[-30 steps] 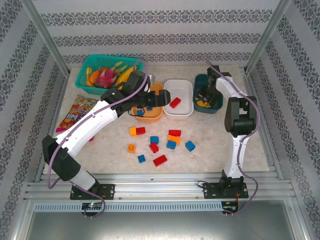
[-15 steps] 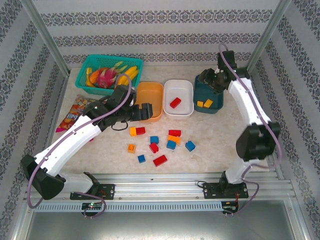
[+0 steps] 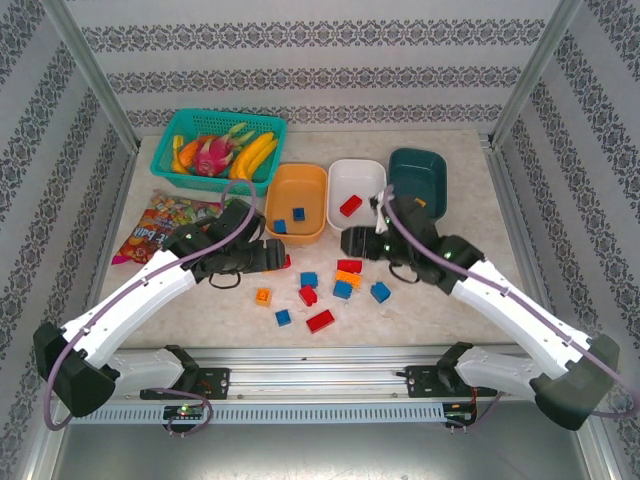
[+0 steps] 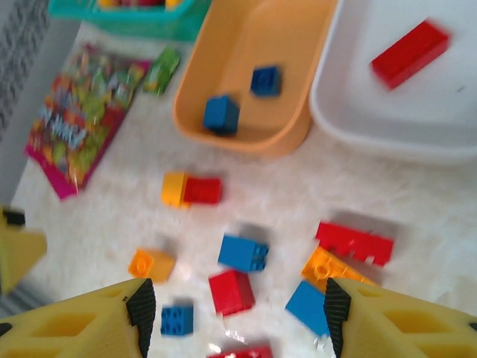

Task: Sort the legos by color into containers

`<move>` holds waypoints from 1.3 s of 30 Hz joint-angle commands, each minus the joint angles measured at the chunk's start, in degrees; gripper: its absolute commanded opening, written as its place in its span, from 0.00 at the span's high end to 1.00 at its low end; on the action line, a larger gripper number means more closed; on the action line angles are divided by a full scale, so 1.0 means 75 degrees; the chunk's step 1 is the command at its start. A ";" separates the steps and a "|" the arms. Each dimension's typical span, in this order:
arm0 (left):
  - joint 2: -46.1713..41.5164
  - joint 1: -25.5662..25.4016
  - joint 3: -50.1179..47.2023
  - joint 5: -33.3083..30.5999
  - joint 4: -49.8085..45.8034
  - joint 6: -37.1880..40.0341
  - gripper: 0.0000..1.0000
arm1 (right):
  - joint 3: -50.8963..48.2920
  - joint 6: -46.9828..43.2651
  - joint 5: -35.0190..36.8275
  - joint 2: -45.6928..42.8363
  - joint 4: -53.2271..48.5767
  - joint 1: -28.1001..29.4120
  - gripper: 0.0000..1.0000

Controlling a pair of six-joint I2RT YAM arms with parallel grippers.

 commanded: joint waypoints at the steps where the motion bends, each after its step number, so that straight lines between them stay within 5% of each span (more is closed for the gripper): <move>1: 0.0297 0.0043 -0.0146 0.0245 0.0114 -0.0356 0.13 | -0.0731 0.0343 0.0412 -0.0228 0.0696 0.0653 0.36; 6: 0.0653 0.0034 -0.0353 0.0057 0.0327 -0.0592 0.18 | -0.1052 0.0654 0.0511 -0.0037 0.0841 0.1241 0.36; 14: 0.0926 0.0184 -0.0791 0.0037 0.0152 -0.0479 0.24 | -0.0999 0.0489 0.0144 0.0101 0.0936 0.1176 0.35; 24: 0.1323 0.0184 -0.1608 0.0725 0.0523 0.0579 0.25 | -0.1436 0.0665 -0.1309 0.0175 0.1668 0.1029 0.25; 39: 0.1325 0.0185 -0.1273 0.0594 0.0309 0.0694 0.22 | -0.1101 0.0804 -0.1062 0.0385 0.1215 0.0805 0.26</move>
